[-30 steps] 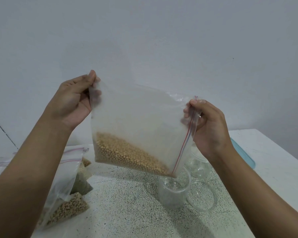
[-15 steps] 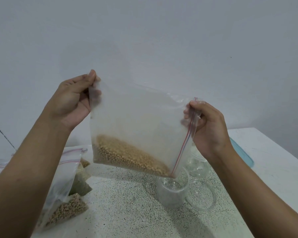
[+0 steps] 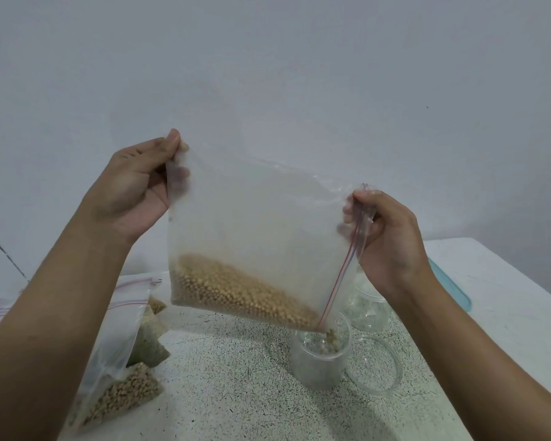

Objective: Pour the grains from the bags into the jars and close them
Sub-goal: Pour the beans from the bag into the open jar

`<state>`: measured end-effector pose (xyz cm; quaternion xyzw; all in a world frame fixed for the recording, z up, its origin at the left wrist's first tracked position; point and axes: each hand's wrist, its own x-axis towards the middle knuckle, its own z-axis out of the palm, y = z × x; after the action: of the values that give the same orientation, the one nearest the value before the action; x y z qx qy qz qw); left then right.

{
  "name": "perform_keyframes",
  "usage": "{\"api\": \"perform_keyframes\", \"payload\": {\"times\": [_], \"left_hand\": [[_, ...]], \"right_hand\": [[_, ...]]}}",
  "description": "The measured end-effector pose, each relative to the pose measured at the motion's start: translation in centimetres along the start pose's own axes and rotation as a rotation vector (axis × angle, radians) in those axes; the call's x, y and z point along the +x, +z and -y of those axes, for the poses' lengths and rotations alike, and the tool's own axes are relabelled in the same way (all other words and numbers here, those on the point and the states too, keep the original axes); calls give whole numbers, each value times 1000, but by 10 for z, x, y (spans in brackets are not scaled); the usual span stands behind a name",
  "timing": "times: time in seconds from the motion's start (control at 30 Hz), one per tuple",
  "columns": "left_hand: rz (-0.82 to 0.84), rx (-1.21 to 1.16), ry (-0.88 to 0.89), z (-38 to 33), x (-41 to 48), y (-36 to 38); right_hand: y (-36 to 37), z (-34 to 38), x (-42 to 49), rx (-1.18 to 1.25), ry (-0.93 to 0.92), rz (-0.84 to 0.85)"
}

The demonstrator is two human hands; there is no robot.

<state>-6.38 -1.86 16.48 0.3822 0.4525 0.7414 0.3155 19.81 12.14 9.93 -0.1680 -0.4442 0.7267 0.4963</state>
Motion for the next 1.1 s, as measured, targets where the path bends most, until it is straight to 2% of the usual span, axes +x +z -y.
{"api": "perform_keyframes", "payload": {"times": [1.1], "left_hand": [[2, 13, -11, -3, -4, 1]], "right_hand": [[2, 1, -1, 6, 9, -8]]}}
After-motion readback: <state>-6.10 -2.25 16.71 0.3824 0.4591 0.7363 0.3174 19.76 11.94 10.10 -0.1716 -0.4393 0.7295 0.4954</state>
